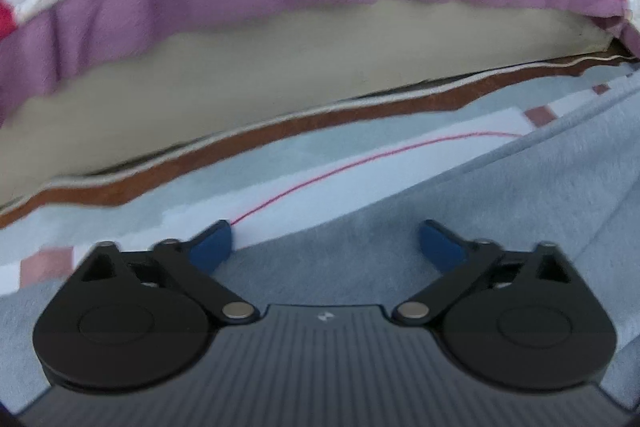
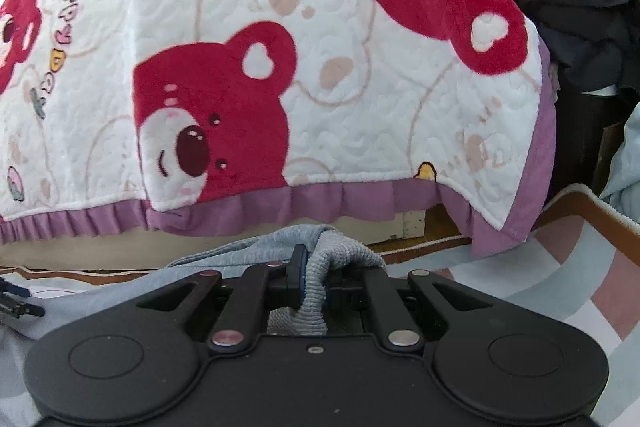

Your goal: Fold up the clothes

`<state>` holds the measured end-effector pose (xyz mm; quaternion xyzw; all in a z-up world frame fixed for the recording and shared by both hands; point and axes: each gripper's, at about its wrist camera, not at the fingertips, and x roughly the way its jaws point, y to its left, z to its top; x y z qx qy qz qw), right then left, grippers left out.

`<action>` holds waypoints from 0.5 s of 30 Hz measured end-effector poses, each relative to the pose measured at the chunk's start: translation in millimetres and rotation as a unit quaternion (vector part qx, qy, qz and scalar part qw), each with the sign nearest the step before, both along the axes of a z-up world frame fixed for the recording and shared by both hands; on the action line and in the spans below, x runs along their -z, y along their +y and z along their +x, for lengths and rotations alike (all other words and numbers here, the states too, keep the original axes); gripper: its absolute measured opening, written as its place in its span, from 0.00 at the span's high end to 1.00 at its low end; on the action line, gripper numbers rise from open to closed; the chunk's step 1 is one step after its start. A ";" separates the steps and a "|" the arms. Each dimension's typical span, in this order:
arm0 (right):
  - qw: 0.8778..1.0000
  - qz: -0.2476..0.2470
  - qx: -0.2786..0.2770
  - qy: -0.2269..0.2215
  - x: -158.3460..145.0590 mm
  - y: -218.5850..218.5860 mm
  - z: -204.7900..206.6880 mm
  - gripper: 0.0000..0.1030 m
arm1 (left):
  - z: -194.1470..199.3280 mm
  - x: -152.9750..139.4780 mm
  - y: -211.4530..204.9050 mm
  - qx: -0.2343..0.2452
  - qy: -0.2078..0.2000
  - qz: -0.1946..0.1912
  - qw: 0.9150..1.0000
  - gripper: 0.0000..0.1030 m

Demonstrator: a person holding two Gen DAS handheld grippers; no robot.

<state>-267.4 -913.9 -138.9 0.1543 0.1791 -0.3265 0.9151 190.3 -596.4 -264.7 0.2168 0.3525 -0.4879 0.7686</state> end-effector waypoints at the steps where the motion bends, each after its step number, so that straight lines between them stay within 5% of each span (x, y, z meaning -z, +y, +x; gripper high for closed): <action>1: 1.000 -0.003 -0.002 -0.001 -0.5 2.4 -1.8 0.92 | -6.2 -1.4 -1.8 0.017 -0.007 -0.010 1.000 0.33; 4: 1.000 -0.017 -0.005 0.000 -2.0 11.2 -8.0 0.93 | -33.2 -7.0 -8.4 0.087 -0.039 -0.040 0.995 0.40; 8: 0.998 -0.055 -0.006 0.005 -1.1 36.6 -21.5 0.93 | -53.0 -5.1 -34.3 0.142 -0.036 -0.023 0.989 0.35; 11: 0.997 -0.079 -0.004 0.014 5.0 59.3 -35.6 0.93 | -51.6 -7.7 -50.4 0.157 0.000 -0.017 0.987 0.20; 13: 0.997 -0.077 0.000 0.020 12.2 67.0 -46.1 0.93 | -52.9 -4.6 -60.8 0.168 0.031 -0.003 0.985 0.00; 15: 0.997 -0.072 0.003 0.025 19.1 71.5 -55.7 0.93 | -60.7 2.0 -70.0 0.184 0.043 0.020 0.982 0.00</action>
